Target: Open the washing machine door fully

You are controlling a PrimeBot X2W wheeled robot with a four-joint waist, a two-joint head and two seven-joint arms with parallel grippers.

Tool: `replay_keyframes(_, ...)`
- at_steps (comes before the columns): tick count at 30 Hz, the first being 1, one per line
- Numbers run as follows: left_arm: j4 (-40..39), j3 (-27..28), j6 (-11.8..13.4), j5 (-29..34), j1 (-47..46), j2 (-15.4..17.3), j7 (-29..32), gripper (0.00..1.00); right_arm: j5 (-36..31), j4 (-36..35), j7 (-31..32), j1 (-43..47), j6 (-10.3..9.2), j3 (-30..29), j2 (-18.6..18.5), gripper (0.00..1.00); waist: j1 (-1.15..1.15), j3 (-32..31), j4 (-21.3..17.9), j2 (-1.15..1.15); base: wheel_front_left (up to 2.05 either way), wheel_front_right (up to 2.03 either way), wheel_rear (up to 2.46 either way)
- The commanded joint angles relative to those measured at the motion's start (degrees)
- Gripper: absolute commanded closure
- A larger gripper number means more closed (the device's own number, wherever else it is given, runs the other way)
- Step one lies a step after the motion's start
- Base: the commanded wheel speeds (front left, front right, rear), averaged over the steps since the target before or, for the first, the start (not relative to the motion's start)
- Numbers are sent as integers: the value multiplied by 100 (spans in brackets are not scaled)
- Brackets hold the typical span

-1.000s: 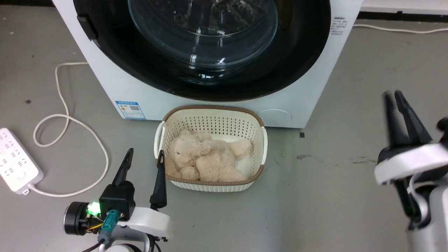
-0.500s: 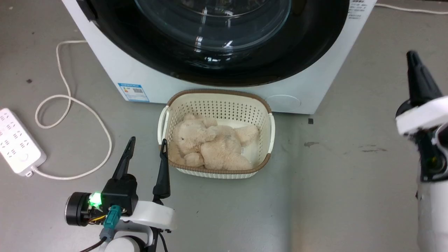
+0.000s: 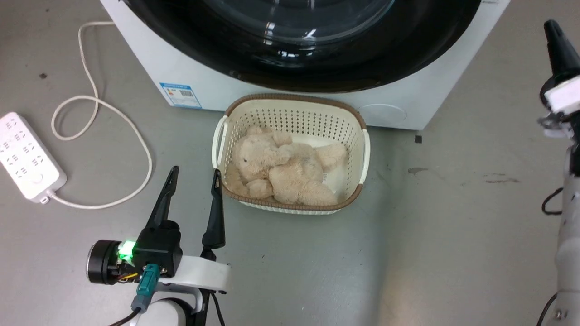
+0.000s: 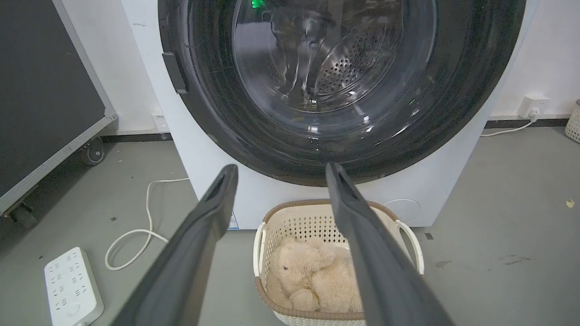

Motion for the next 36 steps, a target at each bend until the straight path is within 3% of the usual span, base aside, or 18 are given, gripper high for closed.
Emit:
replay_keyframes(1, -34, -31, 44, -12, -89, 20, -70, 0, 189, 204, 149, -343, -1, -113, -78, 100, -1, 79, 41, 0, 0, 0, 0)
replay_keyframes(18, -128, -219, 144, -12, -254, 30, -262, 0, 951, 1920, 1714, -2193, -2, -777, -361, 100, -1, 562, 235, 0, 0, 0, 0)
replay_keyframes(36, -237, -458, 316, -73, -371, 2, -477, 0, 1249, 3702, 2704, -4037, -3, -1325, -969, 100, -1, 1109, 599, 0, 0, 0, 0)
